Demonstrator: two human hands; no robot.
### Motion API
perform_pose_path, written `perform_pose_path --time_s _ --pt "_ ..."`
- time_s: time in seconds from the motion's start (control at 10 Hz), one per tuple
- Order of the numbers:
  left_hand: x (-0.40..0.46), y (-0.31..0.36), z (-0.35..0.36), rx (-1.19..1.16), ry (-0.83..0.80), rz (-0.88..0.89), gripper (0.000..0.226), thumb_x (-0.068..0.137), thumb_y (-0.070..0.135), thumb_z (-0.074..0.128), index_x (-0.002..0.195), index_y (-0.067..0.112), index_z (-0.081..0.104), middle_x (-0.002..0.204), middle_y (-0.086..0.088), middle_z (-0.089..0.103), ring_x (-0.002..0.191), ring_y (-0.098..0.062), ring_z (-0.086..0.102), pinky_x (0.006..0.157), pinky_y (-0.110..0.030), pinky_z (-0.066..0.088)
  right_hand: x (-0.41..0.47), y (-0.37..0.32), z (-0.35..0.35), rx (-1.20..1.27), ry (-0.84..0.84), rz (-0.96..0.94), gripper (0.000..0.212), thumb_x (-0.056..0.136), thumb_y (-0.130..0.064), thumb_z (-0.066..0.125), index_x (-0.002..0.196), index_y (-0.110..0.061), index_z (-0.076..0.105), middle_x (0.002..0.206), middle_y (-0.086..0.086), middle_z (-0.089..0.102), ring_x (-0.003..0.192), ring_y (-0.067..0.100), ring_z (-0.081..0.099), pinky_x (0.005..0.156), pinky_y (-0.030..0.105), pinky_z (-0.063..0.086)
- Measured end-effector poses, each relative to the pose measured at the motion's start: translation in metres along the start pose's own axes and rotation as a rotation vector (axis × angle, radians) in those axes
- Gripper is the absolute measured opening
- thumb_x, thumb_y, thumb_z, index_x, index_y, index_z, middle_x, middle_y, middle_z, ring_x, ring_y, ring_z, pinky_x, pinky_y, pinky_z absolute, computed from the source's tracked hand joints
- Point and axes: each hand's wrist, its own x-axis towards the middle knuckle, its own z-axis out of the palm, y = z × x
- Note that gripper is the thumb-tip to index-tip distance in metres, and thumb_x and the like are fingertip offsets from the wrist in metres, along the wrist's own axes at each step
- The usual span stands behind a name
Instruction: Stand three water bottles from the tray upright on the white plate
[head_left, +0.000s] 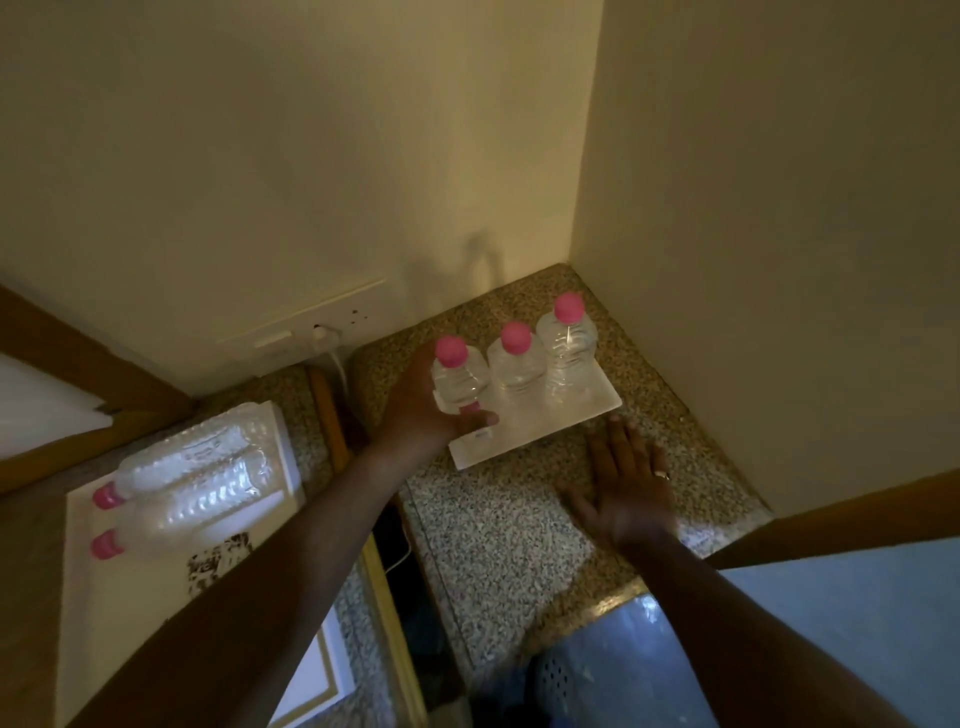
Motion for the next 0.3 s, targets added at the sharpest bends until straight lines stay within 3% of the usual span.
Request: perform_pose_path --time_s 0.1,0.2,0.3 --pt "-0.018 -0.003 -0.009 0.072 0.017 -0.004 0.099 0.049 0.048 0.091 0.132 0.038 0.039 0.122 0.033 0.048 0.106 0.023 0.047 0.081 -0.005 0.041 -0.004 0.0 0.0 -0.021 -0.01 -0.012 0.095 0.086 -0.084 0.014 0.155 -0.018 0.016 0.163 0.011 -0.009 0.148 0.025 -0.019 0.118 0.05 -0.012" --pt "-0.036 -0.015 -0.024 0.159 0.048 -0.051 0.111 0.054 0.053 0.087 0.146 0.028 0.028 0.144 0.011 0.041 0.129 -0.007 0.039 0.099 -0.031 0.041 -0.002 -0.001 -0.003 -0.019 -0.03 -0.018 0.095 0.086 -0.084 0.014 0.155 -0.019 0.008 0.162 0.013 -0.014 0.147 0.026 -0.023 0.117 0.05 -0.015" --pt "-0.061 -0.025 -0.043 0.167 0.063 -0.056 0.107 0.061 0.049 0.085 0.147 0.027 0.028 0.151 0.0 0.038 0.134 -0.013 0.037 0.098 -0.03 0.04 -0.012 -0.013 -0.007 -0.008 -0.07 -0.022 0.095 0.086 -0.083 0.009 0.155 -0.018 0.009 0.164 0.016 -0.006 0.149 0.031 -0.016 0.12 0.055 -0.006"
